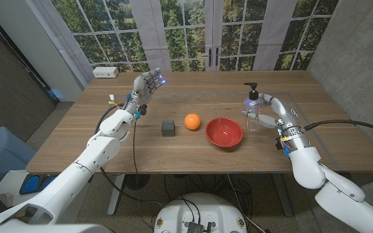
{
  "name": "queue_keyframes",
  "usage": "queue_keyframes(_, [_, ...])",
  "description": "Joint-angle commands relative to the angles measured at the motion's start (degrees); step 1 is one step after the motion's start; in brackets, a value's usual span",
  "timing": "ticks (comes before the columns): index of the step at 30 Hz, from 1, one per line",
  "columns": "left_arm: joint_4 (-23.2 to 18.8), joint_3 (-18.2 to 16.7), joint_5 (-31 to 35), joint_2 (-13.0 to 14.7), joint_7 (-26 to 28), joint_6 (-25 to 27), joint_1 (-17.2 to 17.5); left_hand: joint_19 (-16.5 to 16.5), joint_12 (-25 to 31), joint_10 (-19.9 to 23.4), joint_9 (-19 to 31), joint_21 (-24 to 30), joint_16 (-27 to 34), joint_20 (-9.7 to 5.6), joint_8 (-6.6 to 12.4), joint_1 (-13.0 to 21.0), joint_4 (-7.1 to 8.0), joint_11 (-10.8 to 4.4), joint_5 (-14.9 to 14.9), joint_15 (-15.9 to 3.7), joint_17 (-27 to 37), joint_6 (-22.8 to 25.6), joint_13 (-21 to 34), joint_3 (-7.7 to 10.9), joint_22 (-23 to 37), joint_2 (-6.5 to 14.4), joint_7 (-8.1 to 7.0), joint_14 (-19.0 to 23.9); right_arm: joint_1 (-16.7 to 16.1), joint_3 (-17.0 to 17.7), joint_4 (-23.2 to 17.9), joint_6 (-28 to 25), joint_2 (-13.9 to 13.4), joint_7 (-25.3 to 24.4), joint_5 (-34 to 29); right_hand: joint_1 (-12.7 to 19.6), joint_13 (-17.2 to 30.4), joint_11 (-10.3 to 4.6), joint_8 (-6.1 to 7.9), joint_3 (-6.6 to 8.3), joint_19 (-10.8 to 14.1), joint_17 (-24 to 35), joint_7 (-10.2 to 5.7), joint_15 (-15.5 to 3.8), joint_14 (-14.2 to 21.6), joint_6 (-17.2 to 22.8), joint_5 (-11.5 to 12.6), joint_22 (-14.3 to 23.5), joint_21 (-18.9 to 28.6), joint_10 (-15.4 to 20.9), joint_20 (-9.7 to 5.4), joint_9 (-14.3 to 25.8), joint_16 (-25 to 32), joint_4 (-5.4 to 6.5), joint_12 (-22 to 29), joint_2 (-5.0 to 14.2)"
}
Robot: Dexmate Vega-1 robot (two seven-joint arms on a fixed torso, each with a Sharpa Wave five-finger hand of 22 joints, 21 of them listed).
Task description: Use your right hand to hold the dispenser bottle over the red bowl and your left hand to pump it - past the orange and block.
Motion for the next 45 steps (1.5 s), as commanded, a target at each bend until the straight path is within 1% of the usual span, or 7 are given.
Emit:
queue_keyframes(1, [-0.23, 0.07, 0.05, -0.14, -0.34, -0.94, 0.73, 0.69, 0.18, 0.18, 0.19, -0.38, -0.26, 0.05, 0.11, -0.47, -0.33, -0.14, 0.11, -0.68, 0.09, 0.28, 0.27, 0.38, 0.33, 3.03, -0.36, 0.22, 0.66, -1.31, -2.39, -4.67, -2.52, 1.30, -5.06, 11.44, 0.09, -9.06, -0.12, -0.36, -0.35, 0.14, -15.54, -7.93, 1.19, 20.94, 0.27, -0.06, 0.38, 9.66, -8.66, 0.24, -0.16, 0.09, -0.10, 11.77])
queue_keyframes(7, [-0.69, 0.06, 0.38, -0.28, 0.07, -1.53, 1.28, 0.76, 0.16, 0.15, 0.18, -0.52, -0.24, 0.08, 0.08, -0.50, -0.38, -0.13, 0.10, -0.74, 0.10, 0.28, 0.26, 0.35, 0.33, 3.02, -0.34, 0.25, 1.44, -1.54, -2.77, -6.04, -4.37, 4.11, -4.80, 11.66, 0.14, -9.05, -0.35, -0.55, -0.68, 0.17, -15.54, -7.89, 0.99, 20.93, 0.38, -0.09, 0.45, 9.79, -8.69, 0.26, -0.39, 0.06, -0.36, 11.81])
queue_keyframes(14, [-0.79, 0.25, 0.55, -0.19, 0.16, -1.25, 1.20, 0.82, 0.17, 0.18, 0.17, -0.68, -0.25, 0.08, 0.05, -0.51, -0.45, -0.08, 0.09, -0.70, 0.10, 0.28, 0.26, 0.34, 0.34, 3.04, -0.33, 0.22, 2.71, -2.75, -3.89, -8.04, -7.46, 6.80, -7.86, 11.72, 0.23, -9.07, -0.47, -0.83, -0.81, 0.22, -15.54, -7.90, 0.88, 21.22, 0.46, -0.11, 0.59, 9.87, -8.67, 0.27, -0.58, 0.13, -0.63, 11.82])
queue_keyframes(25, [-2.07, 0.09, 0.83, -0.24, 1.11, -1.99, 2.84, 0.85, 0.13, 0.08, 0.17, -0.94, -0.27, 0.06, 0.00, -0.56, -0.51, -0.11, 0.08, -0.64, 0.11, 0.23, 0.26, 0.32, 0.35, 3.03, -0.43, 0.17, 3.36, -3.68, -4.50, -9.28, -9.12, 8.53, -8.23, 11.91, 0.40, -9.07, -0.79, -1.30, -1.24, 0.19, -15.56, -7.95, 0.31, 21.45, 0.69, -0.17, 0.72, 10.25, -8.64, 0.30, -1.15, 0.24, -1.03, 11.86])
queue_keyframes(42, [-7.41, -1.42, 1.02, 0.24, 4.37, -4.71, 10.38, 0.46, -0.16, -0.79, 0.16, -1.65, -0.48, 0.20, -0.19, -0.51, -0.81, -0.12, 0.00, -0.58, 0.17, -0.18, 0.26, -0.04, 0.36, 3.19, -0.95, -0.79, 6.22, -6.55, -3.90, -11.02, -10.27, 9.10, -10.17, 12.17, 0.56, -9.07, -1.12, -1.80, -1.62, 0.23, -15.56, -7.92, -0.18, 21.68, 0.90, -0.19, 0.87, 10.51, -8.66, 0.35, -1.62, 0.34, -1.52, 11.94])
queue_keyframes(43, [-7.68, -1.52, 1.19, 0.29, 4.56, -4.98, 10.81, 0.46, -0.16, -0.82, 0.15, -1.67, -0.49, 0.21, -0.19, -0.51, -0.81, -0.07, 0.00, -0.53, 0.18, -0.19, 0.26, -0.06, 0.36, 3.20, -0.98, -0.85, 6.32, -6.20, -3.88, -10.41, -10.46, 9.95, -8.58, 12.21, 0.58, -9.07, -1.14, -1.81, -1.63, 0.26, -15.56, -7.97, -0.13, 21.70, 0.92, -0.19, 0.88, 10.54, -8.65, 0.35, -1.60, 0.33, -1.54, 11.98])
queue_keyframes(45, [-8.19, -1.79, 1.43, 0.19, 5.17, -5.51, 11.60, 0.29, -0.16, -0.84, 0.15, -1.80, -0.51, 0.23, -0.20, -0.49, -0.86, -0.08, -0.02, -0.55, 0.18, -0.24, 0.26, -0.12, 0.36, 3.22, -1.01, -0.97, 6.58, -7.05, -4.01, -11.60, -10.60, 9.50, -10.59, 12.29, 0.63, -9.07, -1.20, -1.85, -1.69, 0.28, -15.56, -7.94, -0.16, 21.68, 0.95, -0.19, 0.90, 10.59, -8.66, 0.36, -1.64, 0.32, -1.59, 12.01])
